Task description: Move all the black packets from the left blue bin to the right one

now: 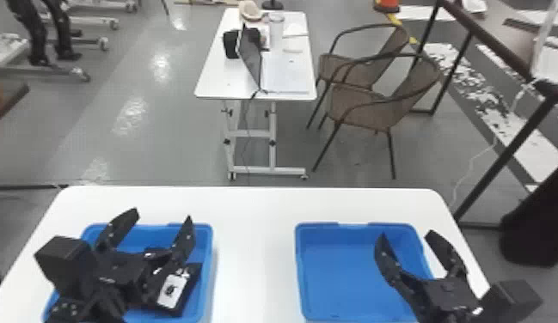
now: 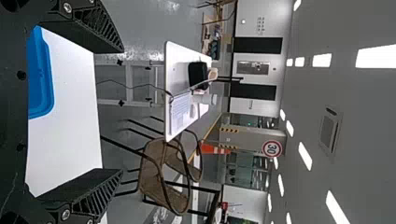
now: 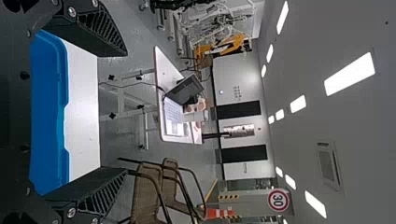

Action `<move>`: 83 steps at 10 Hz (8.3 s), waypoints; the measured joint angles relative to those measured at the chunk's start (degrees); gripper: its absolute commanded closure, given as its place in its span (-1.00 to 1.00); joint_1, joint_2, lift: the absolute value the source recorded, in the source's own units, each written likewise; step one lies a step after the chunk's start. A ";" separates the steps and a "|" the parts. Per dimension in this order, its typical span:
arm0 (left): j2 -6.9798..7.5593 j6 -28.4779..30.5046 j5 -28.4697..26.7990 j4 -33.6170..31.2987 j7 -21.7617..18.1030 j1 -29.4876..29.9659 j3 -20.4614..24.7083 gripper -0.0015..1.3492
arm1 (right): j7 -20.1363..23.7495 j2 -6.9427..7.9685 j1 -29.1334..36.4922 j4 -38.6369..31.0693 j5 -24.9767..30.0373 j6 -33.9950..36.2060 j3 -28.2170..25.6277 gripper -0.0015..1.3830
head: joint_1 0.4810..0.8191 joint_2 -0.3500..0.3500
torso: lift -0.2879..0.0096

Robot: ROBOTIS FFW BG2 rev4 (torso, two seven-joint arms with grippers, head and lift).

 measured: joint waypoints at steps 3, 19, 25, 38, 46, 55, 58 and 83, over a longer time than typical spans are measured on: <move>0.00 0.08 -0.01 0.00 0.00 0.00 0.00 -0.84 | 0.01 0.00 0.06 -0.01 -0.12 0.10 0.01 -0.80 | 0.27 -0.16 | 0.94; -0.94 27.45 6.91 1.84 0.89 -3.84 7.08 -0.84 | 0.02 0.00 -0.24 0.14 -1.01 1.00 0.32 -0.79 | 0.27 0.02 | 0.94; -2.15 40.06 -0.71 8.37 -2.08 -11.96 11.22 -0.80 | 0.52 0.00 -1.09 0.79 -1.32 1.34 0.65 -0.79 | 0.27 0.19 | 0.94; -0.08 47.38 -8.44 28.40 -6.68 -26.97 8.93 -0.77 | 0.55 0.00 -1.55 1.61 -2.64 1.53 1.56 -0.79 | 0.27 0.20 | 0.94; 1.27 49.80 -9.85 29.83 -9.88 -28.43 8.93 0.39 | 0.55 0.00 -1.79 2.01 -3.37 1.53 1.66 -0.79 | 0.27 0.23 | 0.94; 1.19 44.23 -17.46 5.69 -25.60 -21.87 1.00 0.39 | 4.55 0.00 -3.82 3.56 -7.83 2.79 2.78 -0.80 | 0.27 -0.04 | 0.94; 0.76 37.49 -28.71 7.28 -33.46 -28.20 -5.06 0.39 | 5.09 0.00 -7.09 3.26 -8.69 4.30 4.42 -0.80 | 0.27 -0.14 | 0.94; 1.16 4.44 -6.18 34.10 -26.62 -38.63 -20.93 -0.32 | 3.34 -0.60 -23.57 16.37 -13.74 3.57 14.23 0.85 | 0.27 -0.41 | 0.94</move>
